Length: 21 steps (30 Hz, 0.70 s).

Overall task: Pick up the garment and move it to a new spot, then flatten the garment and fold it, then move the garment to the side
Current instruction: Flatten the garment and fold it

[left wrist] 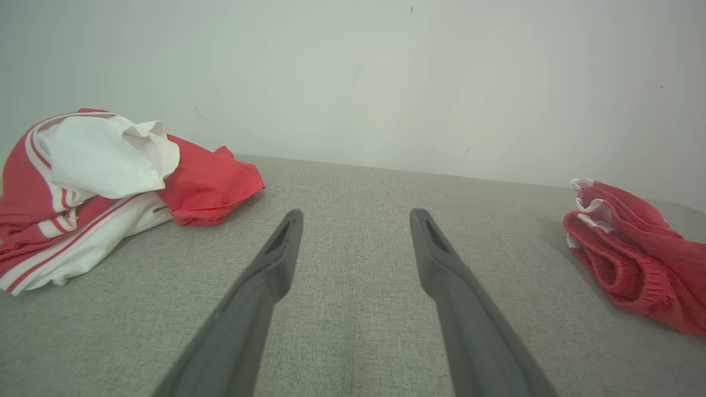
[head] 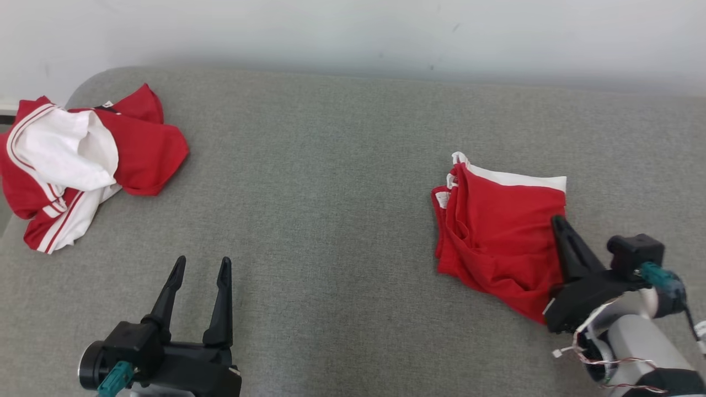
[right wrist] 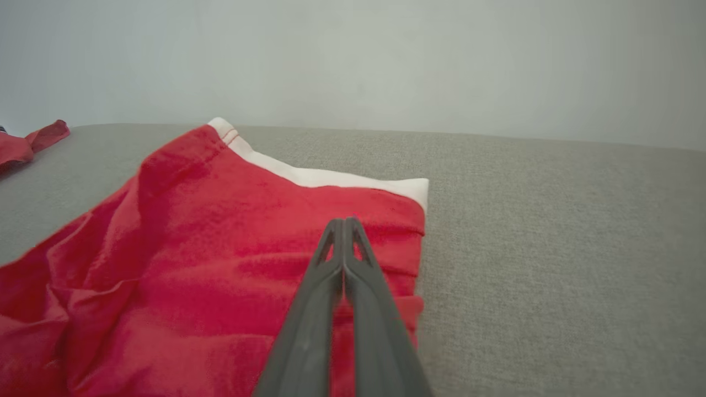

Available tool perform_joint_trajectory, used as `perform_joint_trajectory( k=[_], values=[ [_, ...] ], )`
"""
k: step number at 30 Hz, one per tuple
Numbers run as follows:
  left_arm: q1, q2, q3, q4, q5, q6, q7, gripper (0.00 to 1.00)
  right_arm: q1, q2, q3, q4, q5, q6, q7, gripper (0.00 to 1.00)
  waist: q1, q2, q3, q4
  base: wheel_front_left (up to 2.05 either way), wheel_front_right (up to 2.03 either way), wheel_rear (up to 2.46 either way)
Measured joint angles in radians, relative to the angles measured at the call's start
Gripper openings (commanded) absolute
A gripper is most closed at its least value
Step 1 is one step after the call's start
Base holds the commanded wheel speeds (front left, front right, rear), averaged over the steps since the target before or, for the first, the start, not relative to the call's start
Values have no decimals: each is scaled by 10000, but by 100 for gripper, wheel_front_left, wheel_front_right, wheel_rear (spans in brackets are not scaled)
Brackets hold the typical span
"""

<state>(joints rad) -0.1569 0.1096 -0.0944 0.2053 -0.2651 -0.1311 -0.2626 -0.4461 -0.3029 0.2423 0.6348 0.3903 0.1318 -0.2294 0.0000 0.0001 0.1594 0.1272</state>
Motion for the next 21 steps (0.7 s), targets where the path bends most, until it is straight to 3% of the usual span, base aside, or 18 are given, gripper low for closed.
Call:
perform_joint_trajectory(
  k=[6,11,21],
  values=[
    [-153,2,-134,71,17,0,2,100,-462,744,309,1294,-234,0,-174,0,0,0,116,258,0,0,0],
    [-245,2,-151,107,86,0,0,100,-553,1459,777,1689,-236,0,-278,0,0,0,126,445,0,0,0],
    [-212,12,-159,117,100,0,0,100,-189,2318,1546,326,-284,0,-343,0,0,0,4,419,0,0,0]
  ],
)
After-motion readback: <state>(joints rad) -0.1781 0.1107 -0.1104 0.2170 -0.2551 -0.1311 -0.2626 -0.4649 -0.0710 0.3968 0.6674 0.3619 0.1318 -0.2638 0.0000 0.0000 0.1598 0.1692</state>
